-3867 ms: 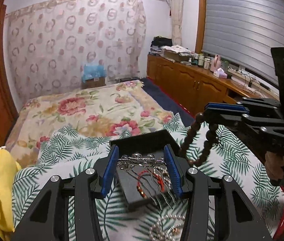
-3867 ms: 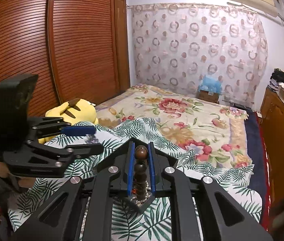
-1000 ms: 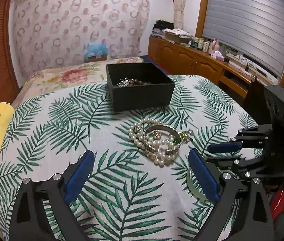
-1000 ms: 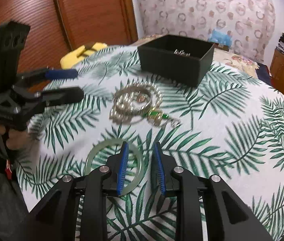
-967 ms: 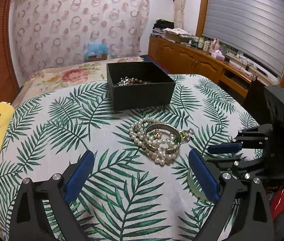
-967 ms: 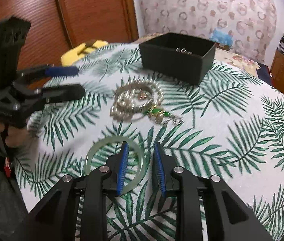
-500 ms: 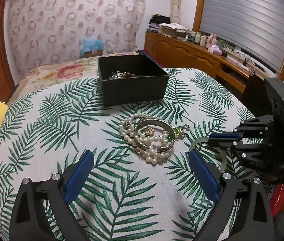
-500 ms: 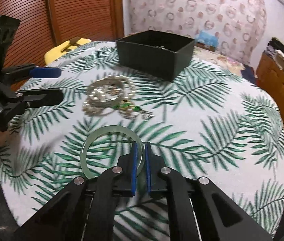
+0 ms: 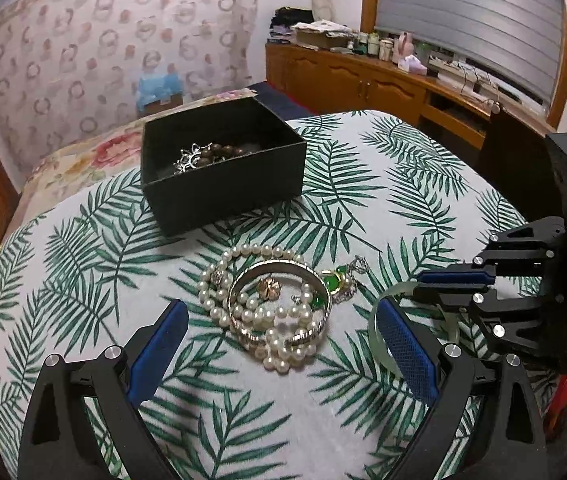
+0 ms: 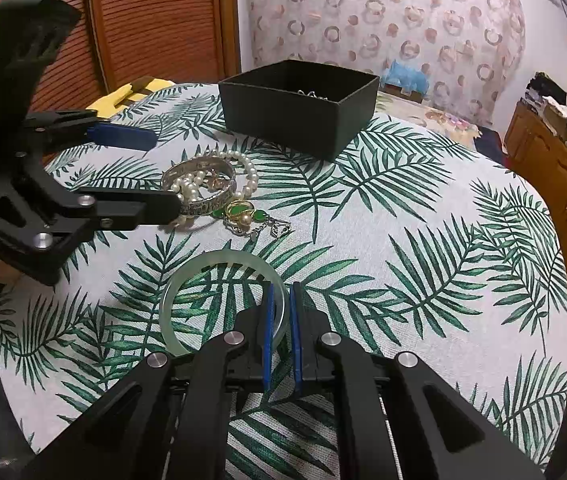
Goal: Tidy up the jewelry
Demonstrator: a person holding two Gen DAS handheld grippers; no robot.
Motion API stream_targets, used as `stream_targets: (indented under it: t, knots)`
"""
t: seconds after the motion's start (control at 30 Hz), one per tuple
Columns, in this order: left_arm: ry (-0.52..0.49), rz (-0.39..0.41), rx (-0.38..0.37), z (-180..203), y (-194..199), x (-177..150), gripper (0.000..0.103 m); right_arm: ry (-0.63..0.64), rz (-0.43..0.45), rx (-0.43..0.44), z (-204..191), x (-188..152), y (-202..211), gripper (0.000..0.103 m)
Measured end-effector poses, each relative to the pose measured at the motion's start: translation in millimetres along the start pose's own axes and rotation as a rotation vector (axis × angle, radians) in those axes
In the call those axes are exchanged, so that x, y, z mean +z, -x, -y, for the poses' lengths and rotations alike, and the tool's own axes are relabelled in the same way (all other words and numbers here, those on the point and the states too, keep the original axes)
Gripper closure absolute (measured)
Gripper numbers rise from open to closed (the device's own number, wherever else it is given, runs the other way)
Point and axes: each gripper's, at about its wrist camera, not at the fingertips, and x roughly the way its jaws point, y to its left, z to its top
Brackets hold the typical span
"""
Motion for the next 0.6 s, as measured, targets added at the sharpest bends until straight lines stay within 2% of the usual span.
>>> stream_targets:
  t: [0.13, 0.2, 0.33, 0.4, 0.53, 0.6]
  knots:
    - [-0.001, -0.014, 0.008, -0.1, -8.2, 4.5, 0.015, -0.007, 0.001, 0.007, 1.3, 0.0, -0.1, 0.094]
    - [-0.013, -0.025, 0.016, 2.2, -13.1, 5.3, 0.022, -0.005, 0.001, 0.004, 1.3, -0.1, 0.3, 0.094]
    - [-0.037, -0.046, 0.033, 6.0, -21.6, 5.1, 0.026, -0.001, 0.002, -0.001, 1.5, -0.2, -0.3, 0.094]
    - [-0.047, -0.051, 0.040, 7.3, -23.8, 4.2, 0.032, -0.002, 0.002, 0.001, 1.5, -0.1, -0.5, 0.094]
    - [-0.043, -0.048, 0.056, 4.7, -23.9, 1.1, 0.035, -0.001, 0.002, -0.001, 1.2, -0.2, -0.4, 0.094]
    - [-0.031, -0.043, 0.047, 2.4, -22.1, -1.0, 0.044, 0.000, 0.002, -0.002, 1.5, 0.1, -0.7, 0.094]
